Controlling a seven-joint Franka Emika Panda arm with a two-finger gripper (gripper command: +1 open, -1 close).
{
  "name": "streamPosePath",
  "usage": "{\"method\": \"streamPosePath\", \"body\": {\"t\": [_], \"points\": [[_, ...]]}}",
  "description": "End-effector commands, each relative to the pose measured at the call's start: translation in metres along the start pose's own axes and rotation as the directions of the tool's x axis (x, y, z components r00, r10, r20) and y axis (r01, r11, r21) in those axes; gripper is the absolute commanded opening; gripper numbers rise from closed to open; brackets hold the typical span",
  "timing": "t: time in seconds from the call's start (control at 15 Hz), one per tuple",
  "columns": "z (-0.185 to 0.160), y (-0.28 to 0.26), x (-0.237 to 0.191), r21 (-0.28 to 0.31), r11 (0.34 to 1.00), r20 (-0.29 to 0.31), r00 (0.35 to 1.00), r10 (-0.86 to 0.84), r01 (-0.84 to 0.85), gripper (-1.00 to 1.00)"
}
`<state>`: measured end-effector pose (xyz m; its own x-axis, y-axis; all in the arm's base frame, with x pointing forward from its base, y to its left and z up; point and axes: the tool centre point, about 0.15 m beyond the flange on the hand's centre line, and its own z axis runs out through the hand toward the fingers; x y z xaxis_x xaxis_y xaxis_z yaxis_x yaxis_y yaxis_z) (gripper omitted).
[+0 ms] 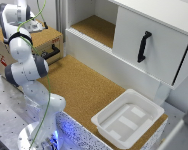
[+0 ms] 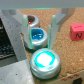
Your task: Toggle the green light switch to turn off the green light
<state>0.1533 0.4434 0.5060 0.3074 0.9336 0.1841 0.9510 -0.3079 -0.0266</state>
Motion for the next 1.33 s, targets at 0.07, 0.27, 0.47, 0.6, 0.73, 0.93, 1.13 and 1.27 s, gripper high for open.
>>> {"method": "streamPosePath", "body": {"t": [0.07,0.27,0.47,0.6,0.73,0.93,1.13,1.27], "points": [[0.029,0.006,0.038,-0.066,0.995,0.091,0.993,0.076,-0.070,-1.00],[0.030,0.018,0.034,-0.070,0.989,0.083,0.987,0.137,-0.132,-1.00],[0.037,0.024,0.027,-0.065,0.984,0.103,0.979,0.175,-0.169,-1.00],[0.039,0.025,0.021,-0.066,0.981,0.115,0.975,0.189,-0.183,-1.00],[0.040,0.021,0.012,-0.057,0.981,0.138,0.972,0.191,-0.185,-1.00],[0.045,0.018,-0.003,-0.055,0.977,0.174,0.961,0.213,-0.207,-1.00],[0.048,0.023,-0.011,-0.041,0.968,0.169,0.953,0.252,-0.248,-1.00],[0.054,0.023,-0.009,-0.017,0.966,0.159,0.953,0.256,-0.257,-1.00]]}}
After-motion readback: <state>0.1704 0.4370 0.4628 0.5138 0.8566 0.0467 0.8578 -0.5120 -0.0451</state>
